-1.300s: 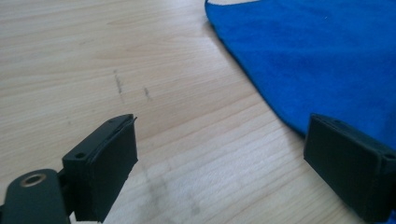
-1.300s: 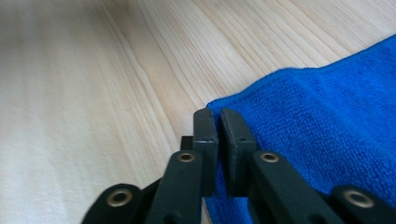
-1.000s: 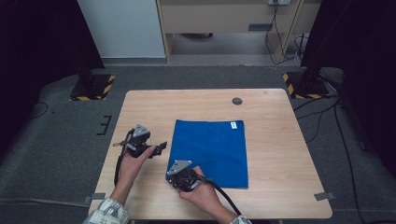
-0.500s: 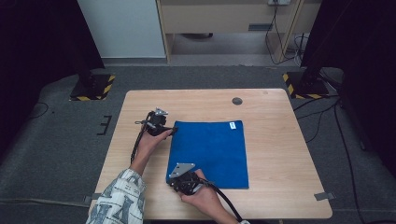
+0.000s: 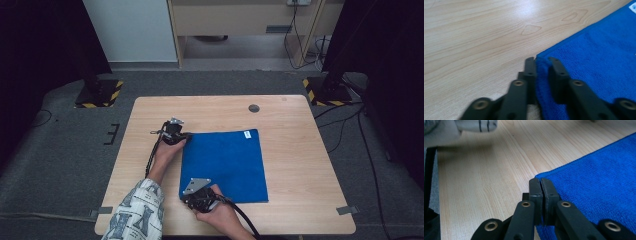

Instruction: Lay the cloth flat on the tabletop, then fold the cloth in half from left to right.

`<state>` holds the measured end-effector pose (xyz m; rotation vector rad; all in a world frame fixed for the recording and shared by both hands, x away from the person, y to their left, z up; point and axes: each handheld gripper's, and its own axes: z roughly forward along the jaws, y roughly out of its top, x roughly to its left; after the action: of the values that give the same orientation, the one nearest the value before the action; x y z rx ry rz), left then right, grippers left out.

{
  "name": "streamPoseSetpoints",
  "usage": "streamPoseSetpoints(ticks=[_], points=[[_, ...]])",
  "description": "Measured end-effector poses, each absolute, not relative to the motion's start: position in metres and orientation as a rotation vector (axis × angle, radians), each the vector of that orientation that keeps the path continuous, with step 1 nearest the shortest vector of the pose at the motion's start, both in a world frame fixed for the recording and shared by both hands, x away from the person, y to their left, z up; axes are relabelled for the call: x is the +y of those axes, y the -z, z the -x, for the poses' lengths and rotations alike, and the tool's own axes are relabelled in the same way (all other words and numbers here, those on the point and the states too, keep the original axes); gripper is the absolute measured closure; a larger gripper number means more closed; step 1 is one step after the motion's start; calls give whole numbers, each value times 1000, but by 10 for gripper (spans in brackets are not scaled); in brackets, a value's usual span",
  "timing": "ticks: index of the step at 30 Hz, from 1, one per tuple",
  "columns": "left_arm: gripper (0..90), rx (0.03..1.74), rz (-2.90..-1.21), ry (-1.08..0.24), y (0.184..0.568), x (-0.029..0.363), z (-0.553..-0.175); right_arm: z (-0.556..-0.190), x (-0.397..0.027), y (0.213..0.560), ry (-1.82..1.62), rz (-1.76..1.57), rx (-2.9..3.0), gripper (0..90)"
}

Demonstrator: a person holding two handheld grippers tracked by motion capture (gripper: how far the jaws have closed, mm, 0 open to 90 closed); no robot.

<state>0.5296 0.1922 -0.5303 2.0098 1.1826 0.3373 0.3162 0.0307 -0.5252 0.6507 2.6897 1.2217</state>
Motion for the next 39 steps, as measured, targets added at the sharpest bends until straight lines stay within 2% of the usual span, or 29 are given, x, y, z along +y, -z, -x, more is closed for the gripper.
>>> streamPoseSetpoints(ticks=[1, 4, 18, 28, 39], points=[[854, 1181, -2001, -334, 529, 191, -529, -316, 30, 524, -1219, -650, 2691, 880], [878, 1187, -1973, -353, 523, 190, -528, -314, 30, 521, -1225, -648, 2680, 881], [879, 1181, -1954, -387, 497, 192, -530, -314, 24, 504, -1276, -681, 2621, 883], [880, 1178, -1963, -387, 497, 189, -529, -313, 25, 500, -1277, -687, 2599, 885], [880, 1207, -1950, -391, 492, 209, -527, -311, 40, 499, -1278, -687, 2597, 886]])
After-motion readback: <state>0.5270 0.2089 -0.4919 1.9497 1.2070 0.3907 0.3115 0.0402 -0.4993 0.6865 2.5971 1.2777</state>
